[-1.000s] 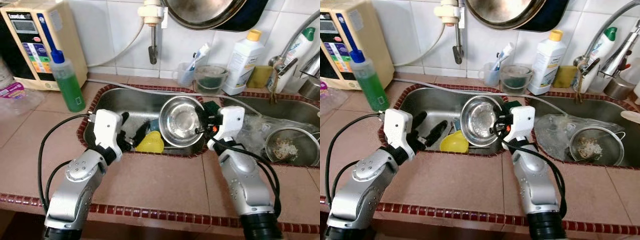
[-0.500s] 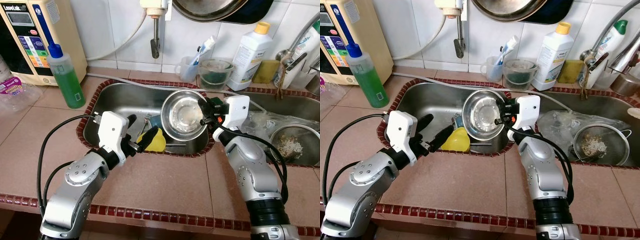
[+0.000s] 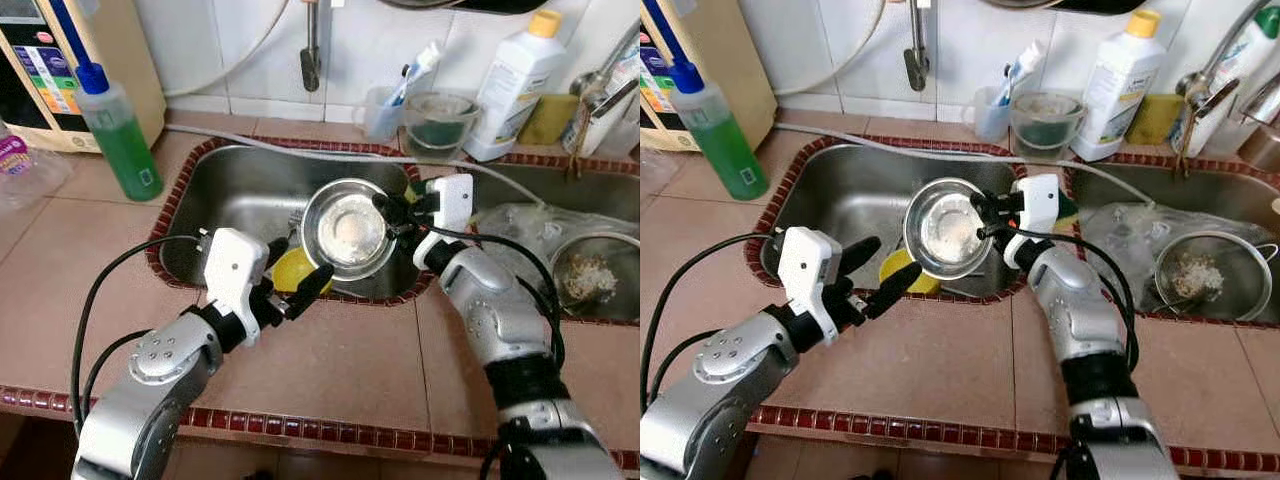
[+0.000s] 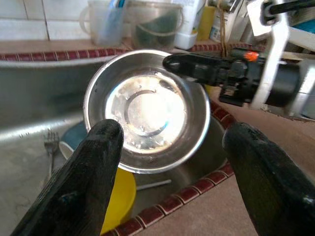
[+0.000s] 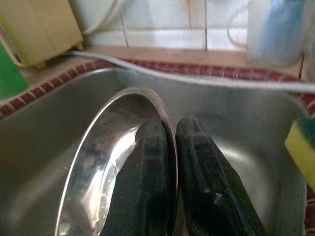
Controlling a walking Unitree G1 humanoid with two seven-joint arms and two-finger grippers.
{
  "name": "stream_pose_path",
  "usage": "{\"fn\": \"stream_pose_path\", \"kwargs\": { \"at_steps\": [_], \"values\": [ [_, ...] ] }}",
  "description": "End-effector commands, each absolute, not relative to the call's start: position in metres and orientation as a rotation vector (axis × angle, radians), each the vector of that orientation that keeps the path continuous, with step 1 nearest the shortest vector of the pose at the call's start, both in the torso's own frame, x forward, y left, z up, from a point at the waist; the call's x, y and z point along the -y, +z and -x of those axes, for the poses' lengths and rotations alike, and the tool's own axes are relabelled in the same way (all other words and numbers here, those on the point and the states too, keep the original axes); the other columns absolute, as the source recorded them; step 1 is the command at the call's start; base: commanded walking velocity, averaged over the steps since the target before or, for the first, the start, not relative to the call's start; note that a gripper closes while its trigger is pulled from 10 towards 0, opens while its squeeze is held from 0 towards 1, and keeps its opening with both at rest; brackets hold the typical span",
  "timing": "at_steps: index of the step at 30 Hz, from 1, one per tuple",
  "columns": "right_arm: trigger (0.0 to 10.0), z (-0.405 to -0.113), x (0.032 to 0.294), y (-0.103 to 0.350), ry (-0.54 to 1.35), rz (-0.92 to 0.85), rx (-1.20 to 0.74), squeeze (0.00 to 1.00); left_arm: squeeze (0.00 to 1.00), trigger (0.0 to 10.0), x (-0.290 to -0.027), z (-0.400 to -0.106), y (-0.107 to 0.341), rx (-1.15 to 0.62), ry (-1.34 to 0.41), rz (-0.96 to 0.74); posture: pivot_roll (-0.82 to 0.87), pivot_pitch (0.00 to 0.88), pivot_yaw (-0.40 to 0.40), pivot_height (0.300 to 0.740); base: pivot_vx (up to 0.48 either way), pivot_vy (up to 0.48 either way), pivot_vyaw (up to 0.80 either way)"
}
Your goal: Kitchen organization
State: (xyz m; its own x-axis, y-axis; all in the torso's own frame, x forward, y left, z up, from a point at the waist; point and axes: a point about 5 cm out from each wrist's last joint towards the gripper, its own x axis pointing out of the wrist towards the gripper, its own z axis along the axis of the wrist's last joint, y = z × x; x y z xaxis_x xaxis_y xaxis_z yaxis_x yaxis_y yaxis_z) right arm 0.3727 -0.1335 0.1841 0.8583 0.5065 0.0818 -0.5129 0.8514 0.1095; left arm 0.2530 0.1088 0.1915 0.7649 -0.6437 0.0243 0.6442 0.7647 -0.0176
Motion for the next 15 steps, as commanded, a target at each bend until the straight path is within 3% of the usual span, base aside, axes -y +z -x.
{"fn": "stream_pose_path", "kwargs": {
  "at_steps": [1,10,11,12,14,15],
  "values": [
    [10.0,-0.378,0.135,0.191,0.547,-0.149,0.071,0.00,0.00,10.0,-0.111,-0.247,0.194,0.017,-0.691,0.027,0.00,0.256,-0.010,0.740,0.000,0.000,0.00],
    [10.0,-0.385,0.125,0.188,0.618,-0.186,0.037,0.00,0.00,10.0,-0.113,-0.241,0.198,0.014,-0.652,0.030,0.04,0.265,-0.027,0.740,0.000,0.000,0.00],
    [10.0,-0.385,0.123,0.187,0.635,-0.197,0.028,0.50,0.00,10.0,-0.113,-0.241,0.198,0.013,-0.647,0.031,0.04,0.267,-0.032,0.740,0.000,0.000,0.00],
    [10.0,-0.385,0.123,0.187,0.635,-0.197,0.028,0.50,0.00,10.0,-0.113,-0.241,0.198,0.013,-0.647,0.031,0.04,0.267,-0.032,0.740,0.000,0.000,0.00],
    [10.0,-0.386,0.120,0.185,0.653,-0.213,0.013,0.97,0.00,10.0,-0.114,-0.240,0.198,0.011,-0.639,0.029,0.05,0.268,-0.034,0.740,0.000,0.000,0.00],
    [10.0,-0.386,0.119,0.185,0.664,-0.220,0.010,1.00,0.00,10.0,-0.114,-0.240,0.198,0.009,-0.634,0.026,0.05,0.269,-0.035,0.740,0.000,0.000,0.00]
  ]
}}
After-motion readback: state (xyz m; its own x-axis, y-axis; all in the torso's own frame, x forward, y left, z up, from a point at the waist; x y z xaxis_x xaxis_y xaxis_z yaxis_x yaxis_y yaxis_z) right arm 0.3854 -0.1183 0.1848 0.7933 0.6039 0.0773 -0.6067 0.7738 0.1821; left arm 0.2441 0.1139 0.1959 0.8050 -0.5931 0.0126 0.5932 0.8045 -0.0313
